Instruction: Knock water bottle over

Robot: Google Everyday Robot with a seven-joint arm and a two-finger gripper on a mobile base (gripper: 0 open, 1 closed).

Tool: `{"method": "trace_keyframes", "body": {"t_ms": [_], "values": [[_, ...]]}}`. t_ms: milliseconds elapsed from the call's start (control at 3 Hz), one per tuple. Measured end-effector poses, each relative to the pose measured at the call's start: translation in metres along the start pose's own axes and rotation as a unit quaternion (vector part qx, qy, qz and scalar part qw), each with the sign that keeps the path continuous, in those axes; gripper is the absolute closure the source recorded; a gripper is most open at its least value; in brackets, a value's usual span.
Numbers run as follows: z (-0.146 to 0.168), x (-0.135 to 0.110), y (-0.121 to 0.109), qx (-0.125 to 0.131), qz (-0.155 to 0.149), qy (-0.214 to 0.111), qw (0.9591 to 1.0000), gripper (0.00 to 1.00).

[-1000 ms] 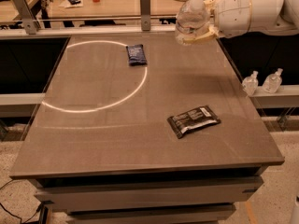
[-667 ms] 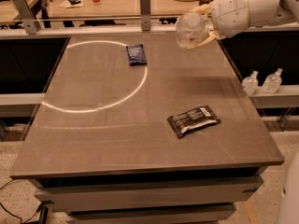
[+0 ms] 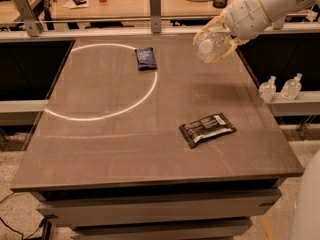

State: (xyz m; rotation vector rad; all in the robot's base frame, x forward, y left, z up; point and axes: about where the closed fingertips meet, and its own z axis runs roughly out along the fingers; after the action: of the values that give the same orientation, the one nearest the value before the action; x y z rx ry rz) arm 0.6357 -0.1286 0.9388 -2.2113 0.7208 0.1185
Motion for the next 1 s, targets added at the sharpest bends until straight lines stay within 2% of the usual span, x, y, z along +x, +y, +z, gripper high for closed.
{"method": "trace_keyframes", "body": {"t_ms": [333, 667, 1000], "values": [[-0.005, 0.002, 0.012, -0.033, -0.012, 0.054, 0.9979, 1.00], [-0.004, -0.006, 0.038, -0.066, -0.008, 0.100, 0.9928, 1.00], [0.013, -0.014, 0.066, -0.106, -0.015, 0.117, 0.9873, 1.00]]}}
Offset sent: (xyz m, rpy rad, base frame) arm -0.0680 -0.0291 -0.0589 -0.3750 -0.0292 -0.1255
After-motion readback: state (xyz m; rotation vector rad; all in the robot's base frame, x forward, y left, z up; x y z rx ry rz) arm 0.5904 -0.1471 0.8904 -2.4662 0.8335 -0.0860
